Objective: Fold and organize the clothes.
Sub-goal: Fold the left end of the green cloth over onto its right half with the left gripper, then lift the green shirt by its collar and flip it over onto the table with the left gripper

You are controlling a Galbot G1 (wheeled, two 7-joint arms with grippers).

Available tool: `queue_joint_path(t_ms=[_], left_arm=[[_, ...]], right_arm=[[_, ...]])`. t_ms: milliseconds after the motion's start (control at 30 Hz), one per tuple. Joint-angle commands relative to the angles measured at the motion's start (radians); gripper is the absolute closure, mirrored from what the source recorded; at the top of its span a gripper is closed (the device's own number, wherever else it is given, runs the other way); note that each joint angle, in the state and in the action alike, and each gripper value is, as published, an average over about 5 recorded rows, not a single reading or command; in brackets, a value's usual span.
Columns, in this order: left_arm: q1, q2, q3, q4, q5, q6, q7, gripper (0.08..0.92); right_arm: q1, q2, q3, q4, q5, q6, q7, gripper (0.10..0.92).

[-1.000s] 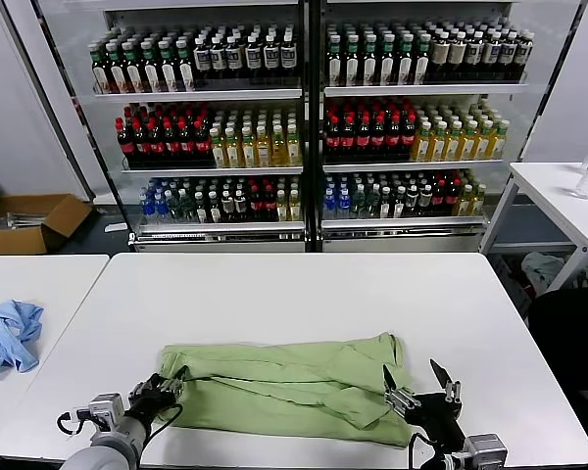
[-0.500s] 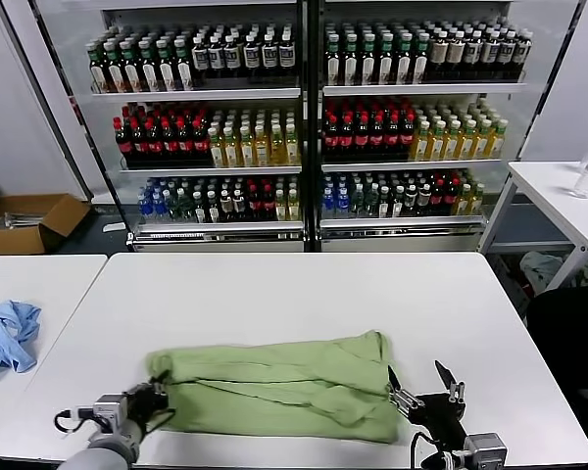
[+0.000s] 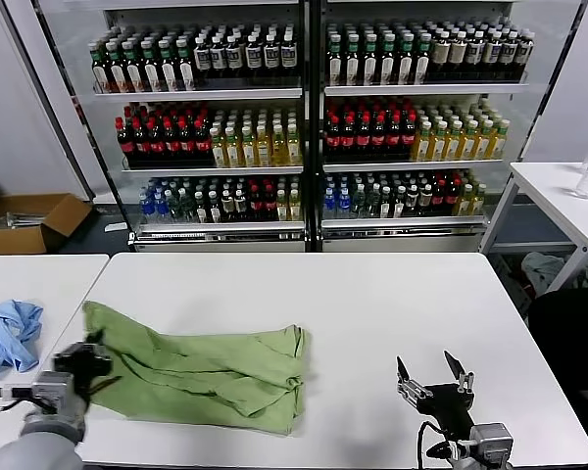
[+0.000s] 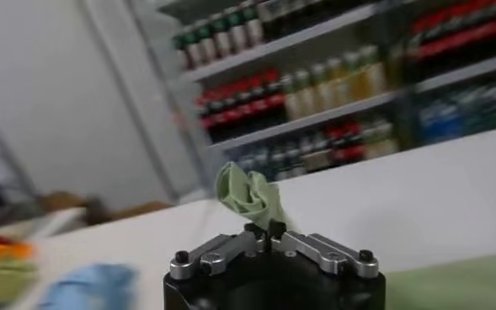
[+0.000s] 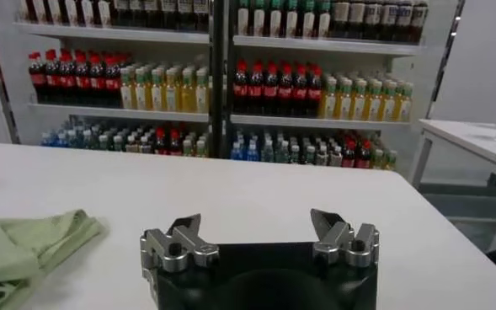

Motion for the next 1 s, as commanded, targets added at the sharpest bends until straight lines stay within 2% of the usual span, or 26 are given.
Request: queue_joint_path(t_ms=[33, 200, 333, 467, 533, 633, 700, 767, 867, 1000], left_arm=[[-0.044, -0.108, 0.488, -0.099, -0.318, 0.004, 0.140, 0.911], [-0.186, -0.221, 0.549, 0.064, -0.263, -0.018, 0.161, 0.911], [-0.278, -0.312, 0.586, 0.179, -0.199, -0.092, 0.162, 0.896], [-0.303, -0.364, 0.586, 0.157, -0.240, -0.178, 0.151, 0.809], [-0.285, -0.336, 0.553, 0.104, -0.251, -0.194, 0.146, 0.749], [-0.197, -0.220, 0.426, 0.047, -0.244, -0.220, 0.147, 0.662], [-0.111, -0.131, 0.295, 0.055, -0.209, -0.229, 0.159, 0.610], [-0.040, -0.066, 0.168, 0.115, -0.102, -0.213, 0.185, 0.549], [0.009, -0.036, 0.080, 0.213, 0.038, -0.171, 0.199, 0.463], [-0.003, -0.064, 0.094, 0.274, 0.040, -0.133, 0.157, 0.350]], right_arm=[[0.016, 0.005, -0.006, -0.002, -0.003, -0.004, 0.004, 0.203], [0.014, 0.013, -0.012, -0.005, -0.006, -0.005, 0.005, 0.203], [0.014, 0.017, -0.023, -0.012, -0.010, -0.005, 0.005, 0.203], [0.015, 0.016, -0.035, -0.020, -0.018, -0.005, 0.002, 0.203], [0.017, 0.013, -0.036, -0.019, -0.018, -0.005, 0.001, 0.203], [0.023, 0.008, -0.032, -0.020, -0.016, -0.004, 0.000, 0.203], [0.029, 0.006, -0.033, -0.024, -0.016, -0.004, 0.000, 0.203], [0.034, 0.007, -0.037, -0.027, -0.016, -0.004, 0.000, 0.203], [0.037, 0.009, -0.042, -0.032, -0.017, -0.003, 0.000, 0.203], [0.028, 0.012, -0.038, -0.030, -0.020, -0.001, 0.000, 0.203]])
